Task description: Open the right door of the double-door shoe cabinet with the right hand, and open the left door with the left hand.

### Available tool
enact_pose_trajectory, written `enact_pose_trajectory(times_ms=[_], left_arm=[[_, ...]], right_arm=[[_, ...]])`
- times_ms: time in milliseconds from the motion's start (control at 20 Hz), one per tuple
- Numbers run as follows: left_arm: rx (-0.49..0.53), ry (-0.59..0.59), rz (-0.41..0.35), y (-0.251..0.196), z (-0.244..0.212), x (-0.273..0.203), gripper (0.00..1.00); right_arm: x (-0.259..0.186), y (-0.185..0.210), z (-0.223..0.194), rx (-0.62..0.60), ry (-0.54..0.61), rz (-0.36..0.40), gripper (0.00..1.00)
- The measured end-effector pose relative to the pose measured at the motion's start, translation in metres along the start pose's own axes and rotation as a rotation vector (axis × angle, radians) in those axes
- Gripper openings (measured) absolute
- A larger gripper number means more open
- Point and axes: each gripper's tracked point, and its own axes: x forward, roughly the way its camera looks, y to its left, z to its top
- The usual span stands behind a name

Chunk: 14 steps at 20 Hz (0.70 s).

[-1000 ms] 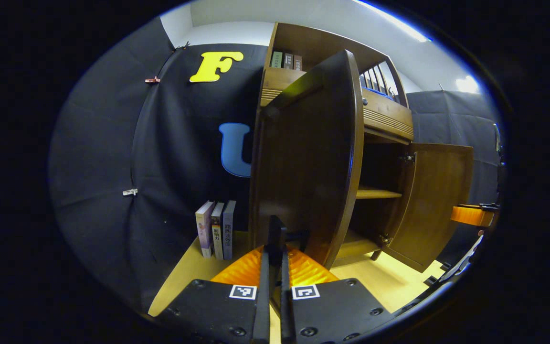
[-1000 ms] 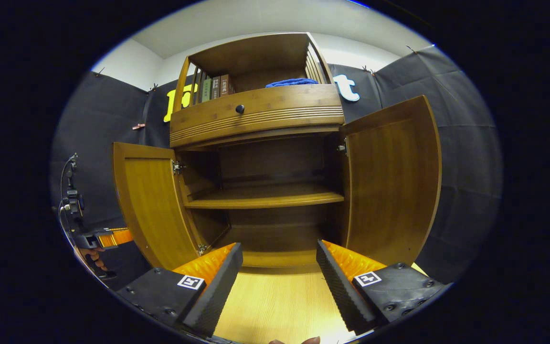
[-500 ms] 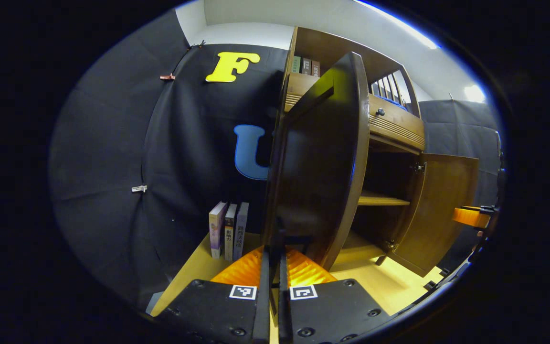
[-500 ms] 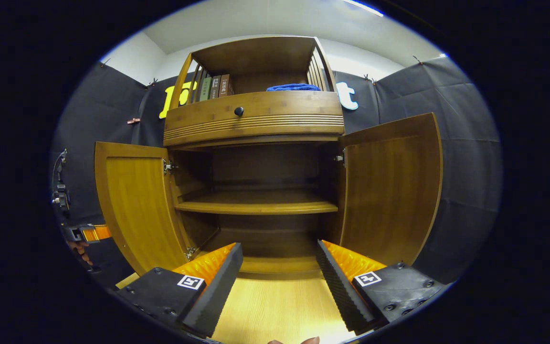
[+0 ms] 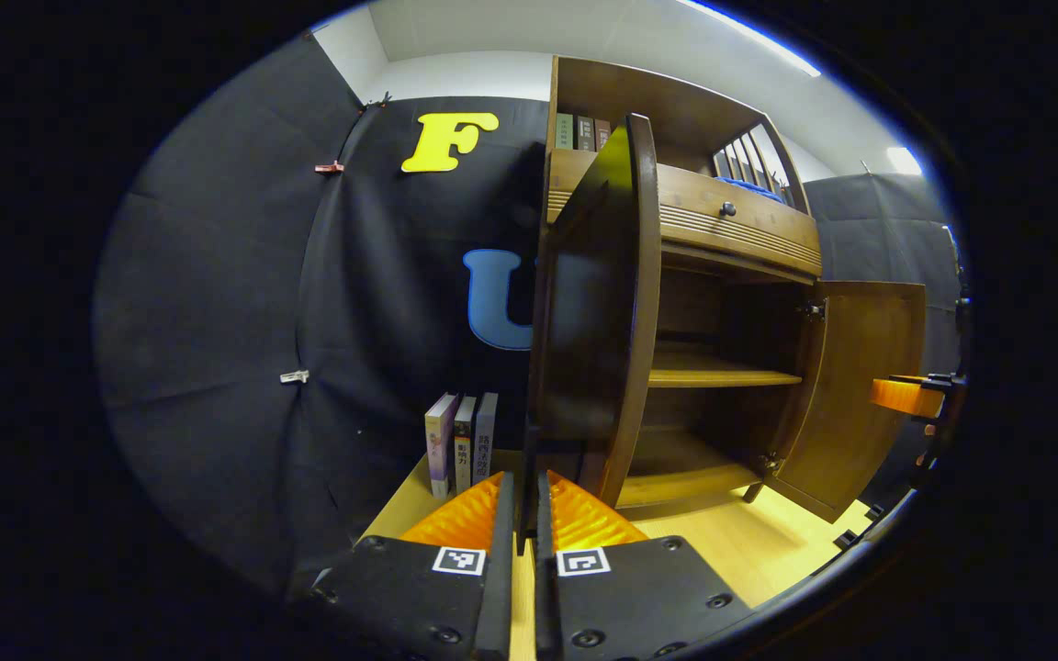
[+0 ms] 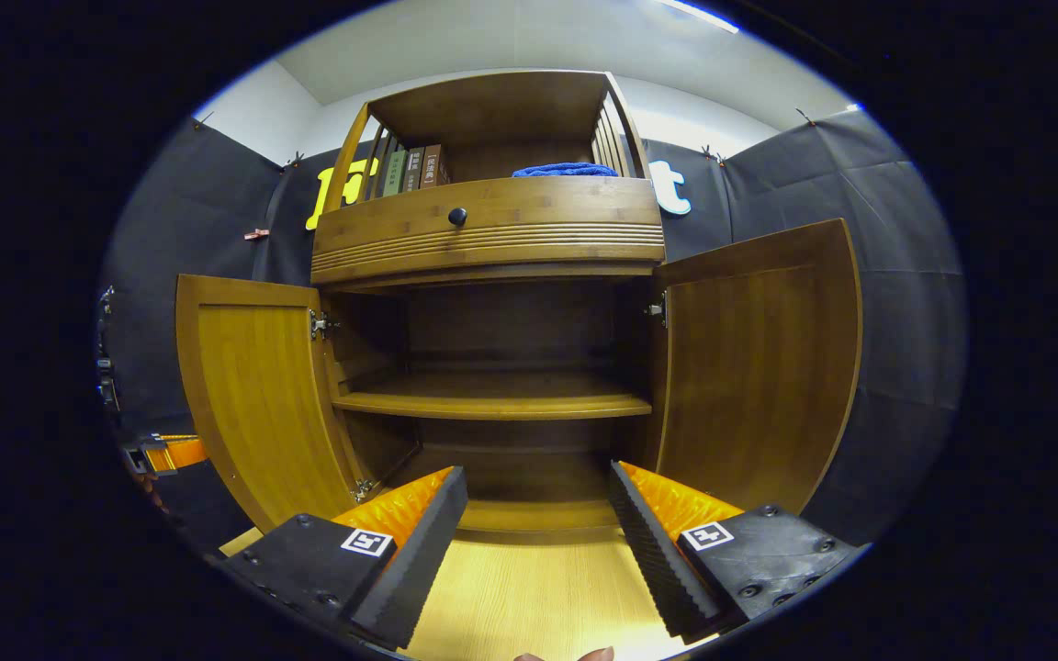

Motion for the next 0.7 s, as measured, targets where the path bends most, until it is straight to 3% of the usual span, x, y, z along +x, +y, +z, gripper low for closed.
enact_pose_trajectory(times_ms=[100, 150, 250, 350, 600, 700], left_arm=[[-0.017, -0.004, 0.02, 0.0, 0.0, -0.011, 0.15], [-0.02, -0.003, 0.031, 0.0, 0.0, -0.018, 0.23], [-0.018, -0.002, 0.043, -0.002, 0.0, -0.031, 0.28], [0.009, -0.018, 0.036, -0.011, 0.006, -0.042, 0.43], [0.057, -0.063, -0.004, -0.045, 0.026, -0.053, 0.96], [0.037, -0.07, -0.012, -0.059, 0.032, -0.049, 0.98]], right_arm=[[0.005, 0.002, -0.001, -0.009, -0.002, 0.008, 1.0], [0.007, 0.002, -0.001, -0.012, -0.001, 0.01, 1.0], [0.01, 0.003, 0.0, -0.008, -0.003, 0.009, 0.98], [0.015, 0.003, 0.001, -0.009, -0.006, 0.003, 0.98], [0.019, 0.012, 0.002, -0.008, -0.012, 0.003, 0.98], [0.02, 0.014, 0.004, -0.007, -0.018, 0.002, 1.0]])
